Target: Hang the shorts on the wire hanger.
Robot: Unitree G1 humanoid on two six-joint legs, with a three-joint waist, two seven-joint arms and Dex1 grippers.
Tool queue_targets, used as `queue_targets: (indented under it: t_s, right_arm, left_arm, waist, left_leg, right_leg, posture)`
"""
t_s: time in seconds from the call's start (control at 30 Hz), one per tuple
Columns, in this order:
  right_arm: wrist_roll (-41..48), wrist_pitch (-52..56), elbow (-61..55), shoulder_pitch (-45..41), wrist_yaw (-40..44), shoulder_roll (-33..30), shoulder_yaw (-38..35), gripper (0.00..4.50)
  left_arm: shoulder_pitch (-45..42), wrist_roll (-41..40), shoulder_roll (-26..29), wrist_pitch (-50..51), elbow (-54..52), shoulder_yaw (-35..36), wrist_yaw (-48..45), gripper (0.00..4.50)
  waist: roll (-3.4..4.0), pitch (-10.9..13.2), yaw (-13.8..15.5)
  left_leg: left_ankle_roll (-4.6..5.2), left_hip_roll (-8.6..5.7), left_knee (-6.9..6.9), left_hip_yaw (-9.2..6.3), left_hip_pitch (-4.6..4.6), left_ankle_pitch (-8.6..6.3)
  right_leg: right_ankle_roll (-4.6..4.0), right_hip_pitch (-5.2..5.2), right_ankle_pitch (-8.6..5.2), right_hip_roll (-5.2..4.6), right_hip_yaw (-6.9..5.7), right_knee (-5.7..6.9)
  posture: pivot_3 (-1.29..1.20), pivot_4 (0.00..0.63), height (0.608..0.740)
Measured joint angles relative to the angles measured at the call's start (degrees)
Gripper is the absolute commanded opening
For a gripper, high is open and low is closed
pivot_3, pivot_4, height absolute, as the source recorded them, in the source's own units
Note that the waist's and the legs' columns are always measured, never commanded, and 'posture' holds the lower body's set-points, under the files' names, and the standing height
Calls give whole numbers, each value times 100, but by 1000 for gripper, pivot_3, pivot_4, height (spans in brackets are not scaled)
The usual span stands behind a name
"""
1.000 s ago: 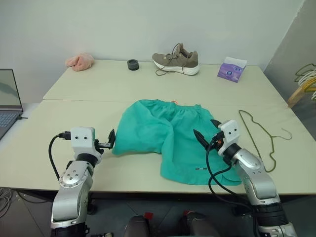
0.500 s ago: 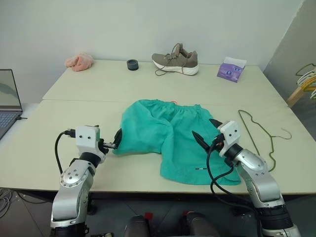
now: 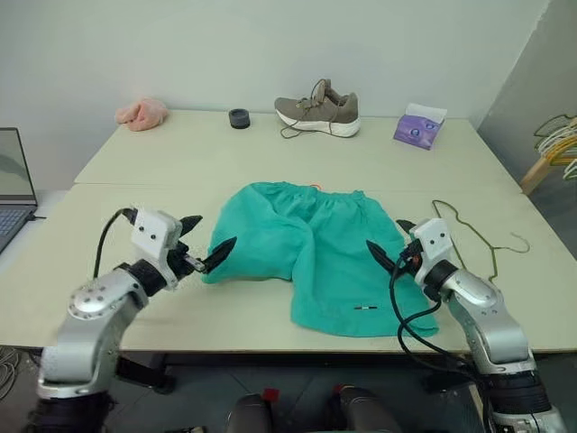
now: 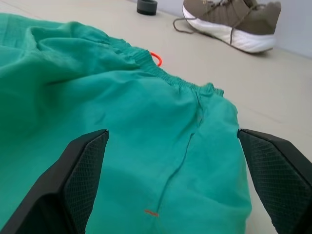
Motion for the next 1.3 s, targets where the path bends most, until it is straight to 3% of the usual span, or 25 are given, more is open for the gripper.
queue_targets:
  t_s: [0.23, 0.37, 0.4, 0.47, 0.67, 0.83, 1.07, 1.17, 1.3]
  right_arm:
    - [354, 1130, 671, -250, 169, -367, -306, 4500]
    - [512, 1820, 841, -292, 449, -562, -244, 4500]
    - [598, 1997, 820, -369, 525, -593, -240, 4328]
    - [650, 2170, 698, -373, 742, -718, -161, 3897]
    - [848, 2223, -275, -138, 1657, -987, 682, 1749]
    - [596, 2039, -493, -397, 1792, -597, 1700, 14]
    - [164, 1832, 61, -1407, 1475, 586, 2480, 14]
    - [109, 1770, 58, -1498, 1529, 513, 2525, 675]
    - [70, 1780, -255, -1362, 1788, 10, 2606, 2045]
  left_arm:
    - [-352, -779, 455, 688, -371, 69, -564, 4494]
    - [-360, -826, 540, 776, -426, -75, -661, 4494]
    - [-389, -816, 539, 777, -394, -117, -653, 4500]
    - [-497, -794, 535, 775, -362, -149, -634, 4500]
    - [-539, -669, 537, 773, -178, -150, -553, 4500]
    - [-657, -588, 559, 756, -68, -160, -565, 4500]
    - [-889, -459, 558, 730, 111, -405, -692, 4500]
    - [-892, -412, 557, 721, 193, -419, -744, 4500]
    - [-888, -405, 515, 724, 186, -489, -769, 4500]
  waist:
    - [1, 1, -48]
    - [4, 2, -92]
    - [3, 2, -106]
    - [2, 1, -115]
    - [5, 1, -127]
    - [3, 0, -125]
    - [2, 0, -119]
    - [-1, -2, -94]
    - [-3, -3, -100]
  left_leg:
    - [0, -2, -2, 4, -4, 0]
    - [0, -1, -3, 1, -2, 0]
    - [1, 0, -2, 1, 2, 0]
    - [2, 1, -1, 0, 2, 1]
    - [1, 6, -5, 0, -1, 1]
    - [1, 5, 0, 1, 0, 1]
    - [0, 6, 0, 0, -20, 2]
    - [0, -1, 1, 3, -28, 1]
    - [1, -4, 1, 4, -28, 1]
  right_leg:
    - [0, 0, 0, -2, 6, -7]
    - [0, -1, -1, 0, 5, -3]
    - [-1, 1, 0, 1, 5, -1]
    - [-3, 1, 1, 4, 5, 0]
    - [-6, -6, -2, 10, 6, -2]
    - [-7, -5, -1, 9, 5, 0]
    - [-13, -22, 3, 11, 7, 1]
    - [-13, -23, 3, 1, 7, -6]
    - [-12, -24, 2, -2, 11, -6]
  posture:
    - [-17, 72, 740]
    - [-18, 70, 740]
    - [-19, 69, 740]
    - [-20, 69, 740]
    - [-29, 68, 740]
    - [-43, 70, 740]
    - [-47, 68, 740]
    - [-49, 67, 740]
    - [-52, 67, 740]
